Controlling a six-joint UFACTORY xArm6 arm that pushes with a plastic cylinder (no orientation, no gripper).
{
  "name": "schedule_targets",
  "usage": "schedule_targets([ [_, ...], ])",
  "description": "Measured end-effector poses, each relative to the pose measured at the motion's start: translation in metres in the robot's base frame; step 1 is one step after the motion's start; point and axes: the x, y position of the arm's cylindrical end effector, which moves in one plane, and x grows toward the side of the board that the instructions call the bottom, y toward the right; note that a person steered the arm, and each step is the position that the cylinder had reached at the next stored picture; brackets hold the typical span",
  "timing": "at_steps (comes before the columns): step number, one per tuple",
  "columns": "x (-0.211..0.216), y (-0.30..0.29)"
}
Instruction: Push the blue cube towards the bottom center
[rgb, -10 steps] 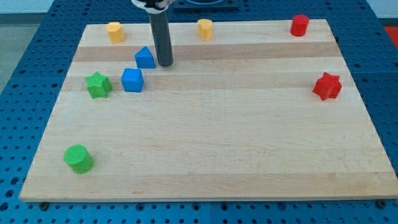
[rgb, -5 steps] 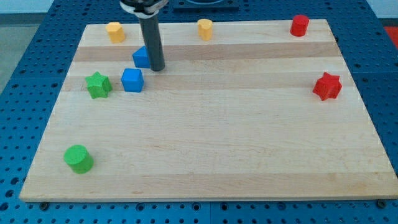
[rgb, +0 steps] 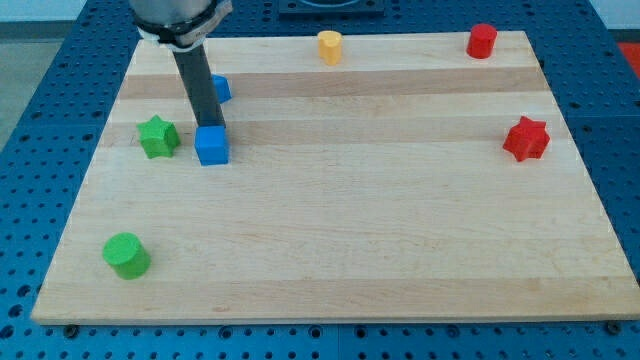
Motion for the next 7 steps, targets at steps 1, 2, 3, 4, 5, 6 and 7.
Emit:
schedule_targets([
  [1,0.023,0.000],
  [2,0.049,0.000],
  [3,0.077,0.000],
  [4,0.106,0.000],
  [5,0.133,0.000],
  [6,0.156,0.001],
  [7,0.161,0.013],
])
